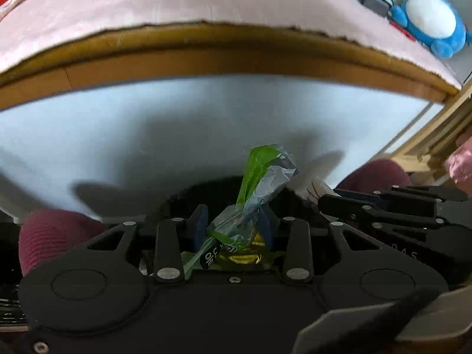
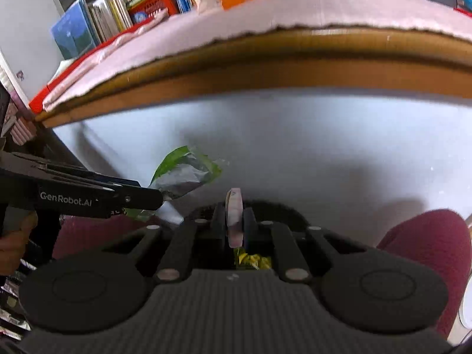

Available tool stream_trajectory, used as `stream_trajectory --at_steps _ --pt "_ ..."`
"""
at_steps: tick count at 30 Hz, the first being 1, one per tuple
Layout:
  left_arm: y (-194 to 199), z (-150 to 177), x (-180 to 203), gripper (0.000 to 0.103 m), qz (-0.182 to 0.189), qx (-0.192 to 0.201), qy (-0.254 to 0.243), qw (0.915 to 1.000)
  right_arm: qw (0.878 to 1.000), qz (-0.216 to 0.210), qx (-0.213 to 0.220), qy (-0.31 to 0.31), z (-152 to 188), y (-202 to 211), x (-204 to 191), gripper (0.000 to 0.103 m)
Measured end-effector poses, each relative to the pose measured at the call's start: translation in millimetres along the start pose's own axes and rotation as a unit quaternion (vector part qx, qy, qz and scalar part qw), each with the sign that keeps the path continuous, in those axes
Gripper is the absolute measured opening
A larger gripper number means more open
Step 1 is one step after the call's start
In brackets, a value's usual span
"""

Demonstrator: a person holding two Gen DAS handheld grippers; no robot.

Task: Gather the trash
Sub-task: 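Lower both held items into the black trash bag and open both tools, then raise both open tools back over the bed toward the orange box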

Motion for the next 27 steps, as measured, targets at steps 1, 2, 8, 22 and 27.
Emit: stream_trajectory --at_steps 1,2,8,22,27 --pt "-2 3 0 0.036 -0.002 -0.005 0.0 1.0 1.0 0.0 -0.003 0.0 2 -1 0 0.017" --pt "-3 5 -1 0.036 -0.003 -0.009 -0.001 1.0 1.0 0.0 -0.007 -0.001 4 -1 0 0.017" --pt "-15 14 1 0.036 -0.005 -0.029 -0.004 0.9995 1.0 0.002 -0.015 -0.003 8 -4 0 0.018" --pt "-19 18 2 0.046 -0.017 -0.038 -0.007 0.9991 1.0 0.0 -0.016 -0.008 8 -8 2 0.023" --pt "-20 17 0 0.056 -0.027 -0.032 -0.012 0.999 1.0 0.002 -0.007 -0.019 4 -4 8 0.046"
Point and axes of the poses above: each gripper's, at about its wrist camera, not at the fingertips, and y roughly against the way its jaws point, x to its right, z to its underside, the point moved 6 cm from there along -y, roughly the way its jaws point, and after that the axes turned 15 degrees about x, right-handed, at the moved point
